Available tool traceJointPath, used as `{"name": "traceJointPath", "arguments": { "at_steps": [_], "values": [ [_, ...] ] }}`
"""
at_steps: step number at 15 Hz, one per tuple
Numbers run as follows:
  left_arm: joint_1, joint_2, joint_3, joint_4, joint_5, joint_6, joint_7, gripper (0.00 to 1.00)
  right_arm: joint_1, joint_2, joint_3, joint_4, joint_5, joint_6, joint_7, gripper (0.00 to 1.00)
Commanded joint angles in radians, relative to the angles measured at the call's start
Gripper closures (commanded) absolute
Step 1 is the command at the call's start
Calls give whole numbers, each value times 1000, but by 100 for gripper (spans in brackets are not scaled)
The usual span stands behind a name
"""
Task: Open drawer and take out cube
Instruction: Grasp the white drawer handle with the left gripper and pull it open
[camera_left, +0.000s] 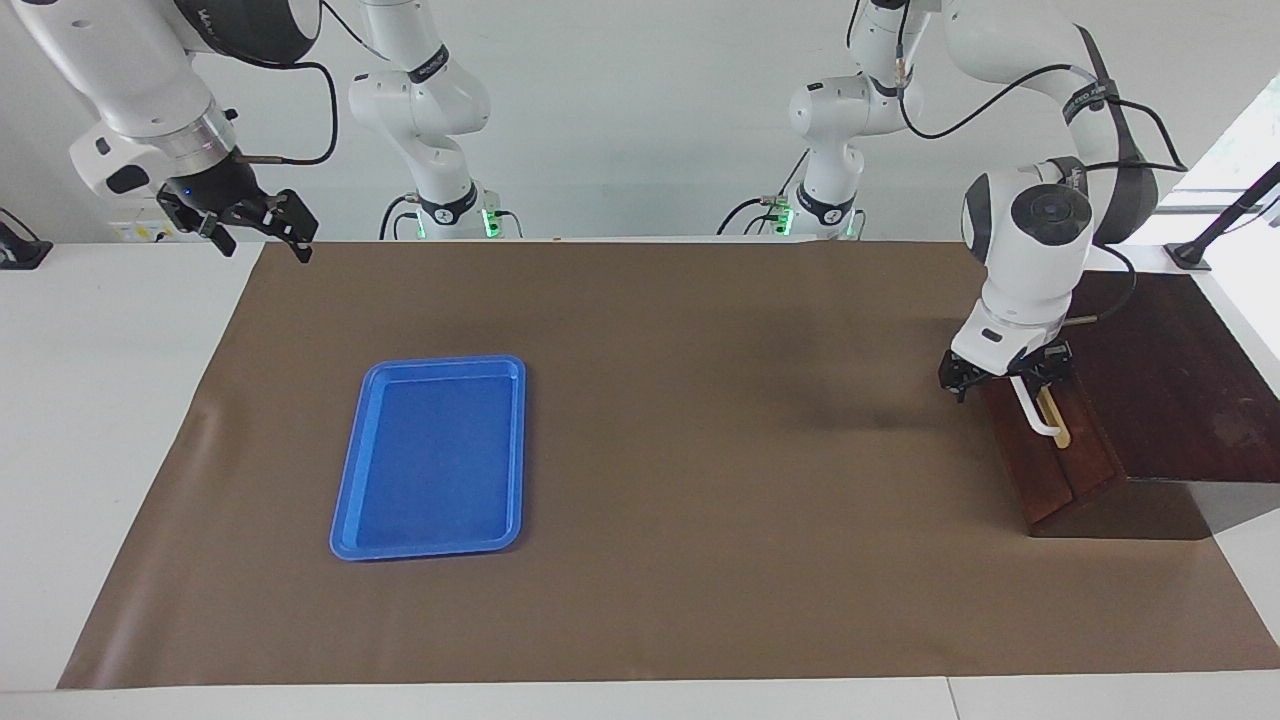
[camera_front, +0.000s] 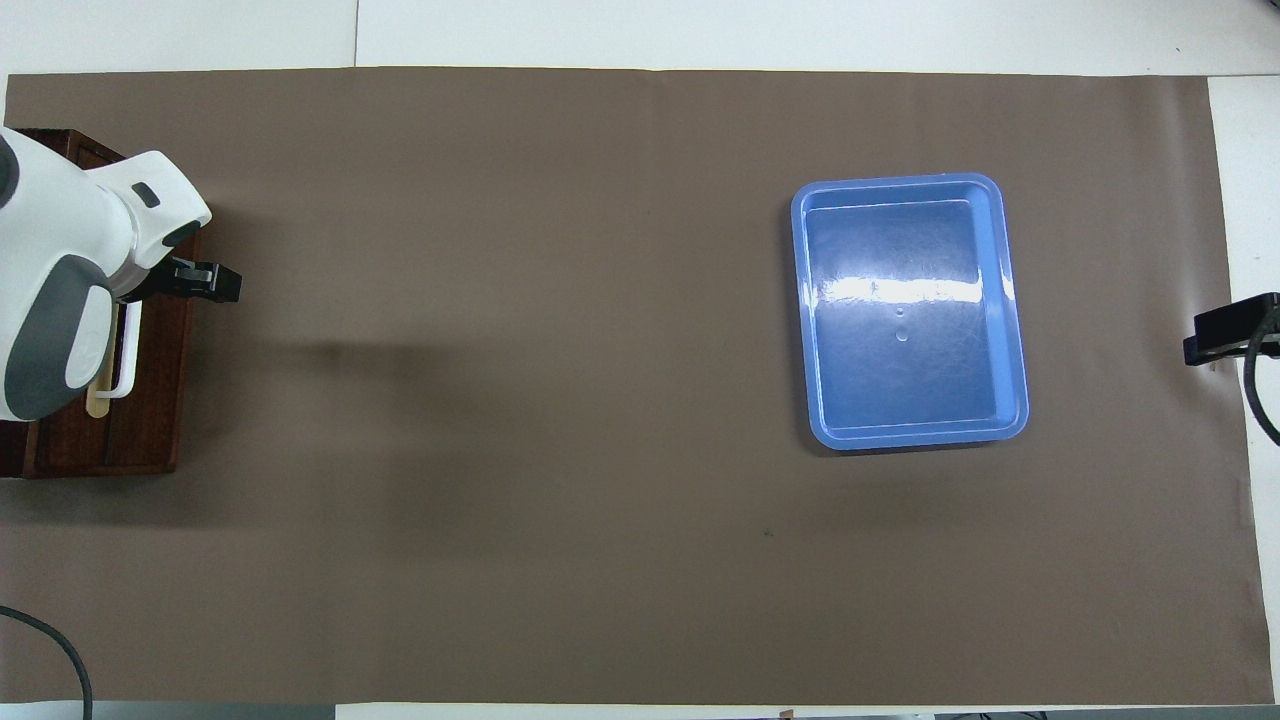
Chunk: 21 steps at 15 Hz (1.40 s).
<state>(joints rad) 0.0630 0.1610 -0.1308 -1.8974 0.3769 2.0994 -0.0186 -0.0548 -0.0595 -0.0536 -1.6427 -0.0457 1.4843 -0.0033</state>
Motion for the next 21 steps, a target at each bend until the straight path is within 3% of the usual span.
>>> {"name": "traceJointPath", "arguments": {
  "at_steps": [1,4,9,12,15,21],
  "values": [
    [31,-12,2,-38,31,51,57,0,3,-10,1,-6,-8,-13,0,0],
    [34,-8,2,-92,31,108,52,0,3,-10,0,-6,-8,-13,-1,0],
    [-8,37,-1,-83,30,134,-30,0,4,-10,1,-6,-8,-30,-1,0],
    [-106,43,-4,-51,17,113,-190,0,3,-10,1,-5,-8,-30,0,0],
    [-179,51,-3,-32,-78,106,-280,0,4,-10,1,-6,-8,-30,0,0],
    [-218,49,-3,-31,-96,99,-343,0,6,-10,3,-5,-5,-25,-75,0]
  ]
}}
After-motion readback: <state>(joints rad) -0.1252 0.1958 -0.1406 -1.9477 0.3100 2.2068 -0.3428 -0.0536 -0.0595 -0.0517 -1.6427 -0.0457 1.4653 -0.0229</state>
